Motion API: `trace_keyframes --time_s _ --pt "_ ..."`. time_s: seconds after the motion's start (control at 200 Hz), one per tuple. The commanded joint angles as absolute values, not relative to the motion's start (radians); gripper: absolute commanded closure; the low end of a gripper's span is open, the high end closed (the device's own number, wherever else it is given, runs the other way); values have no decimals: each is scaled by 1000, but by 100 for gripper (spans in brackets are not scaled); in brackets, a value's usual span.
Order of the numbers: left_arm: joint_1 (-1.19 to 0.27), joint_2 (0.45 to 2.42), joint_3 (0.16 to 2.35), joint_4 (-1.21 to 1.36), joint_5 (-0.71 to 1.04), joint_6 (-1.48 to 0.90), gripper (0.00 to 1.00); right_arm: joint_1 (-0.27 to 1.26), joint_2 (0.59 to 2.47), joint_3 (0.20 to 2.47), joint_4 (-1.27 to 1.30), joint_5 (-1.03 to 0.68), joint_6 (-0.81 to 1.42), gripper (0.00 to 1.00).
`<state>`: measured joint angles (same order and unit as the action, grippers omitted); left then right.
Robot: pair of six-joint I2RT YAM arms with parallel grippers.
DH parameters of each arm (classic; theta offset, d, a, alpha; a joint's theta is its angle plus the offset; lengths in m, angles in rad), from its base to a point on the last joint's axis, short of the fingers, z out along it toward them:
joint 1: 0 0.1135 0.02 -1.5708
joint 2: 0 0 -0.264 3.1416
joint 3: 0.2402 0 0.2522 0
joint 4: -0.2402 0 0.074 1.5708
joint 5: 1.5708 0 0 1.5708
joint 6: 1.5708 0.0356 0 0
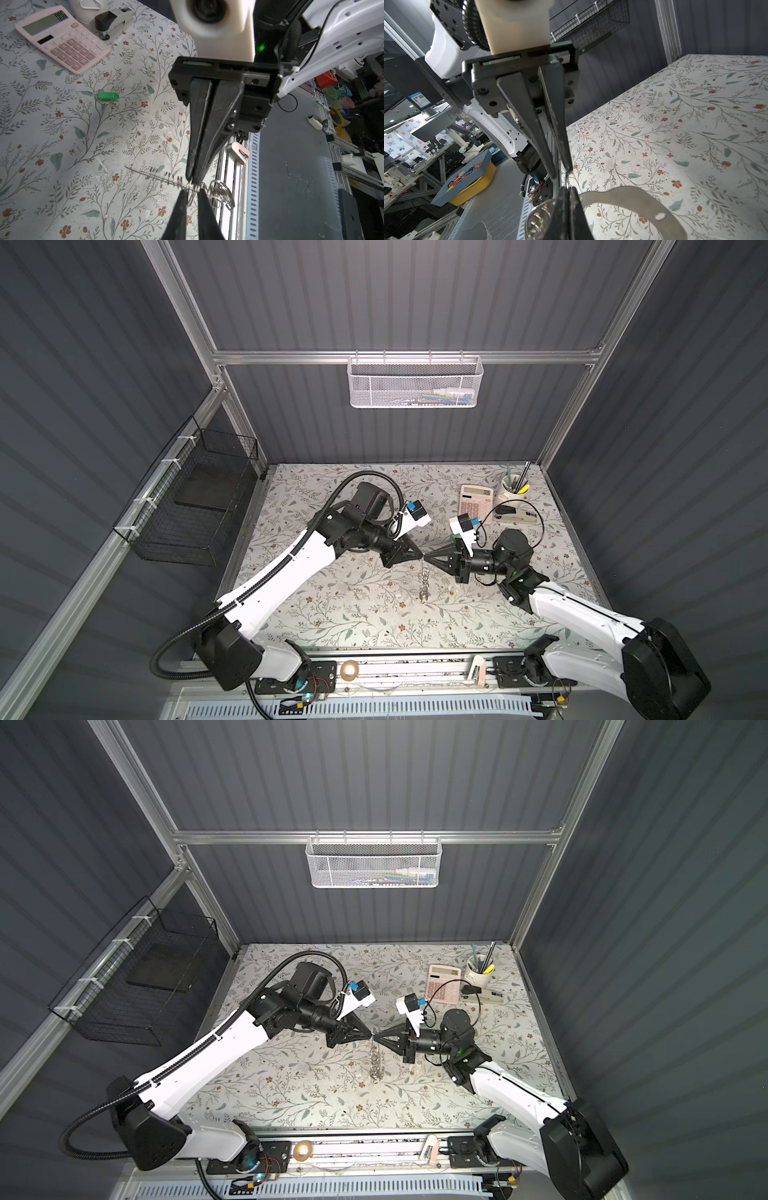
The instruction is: Put the keys on the keyring
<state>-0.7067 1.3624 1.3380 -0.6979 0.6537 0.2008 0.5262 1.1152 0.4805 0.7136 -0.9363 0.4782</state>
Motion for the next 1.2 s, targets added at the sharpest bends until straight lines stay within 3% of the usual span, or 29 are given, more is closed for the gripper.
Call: trace_keyframes --time_s 0.0,0.23,0.4,0.615,0.836,1.021,1.191 --pt "-621 1264 1264 -511 745 71 80 527 1086 491 725 -920 477 100" --pt "-555 1129 1065 -255 833 -92 60 528 1076 482 745 -918 488 100" --pt "-557 1076 828 132 907 -309 51 527 1075 477 762 -913 498 100" --pt "-563 1100 707 339 923 -395 49 528 1086 474 785 -920 511 100" --pt "-620 1176 706 392 931 -401 50 528 1093 475 789 -923 513 100" --pt "-652 1212 724 394 930 -392 54 528 1096 475 791 -923 515 100" --pt "-667 1227 734 393 925 -391 64 528 1101 477 793 -928 518 100"
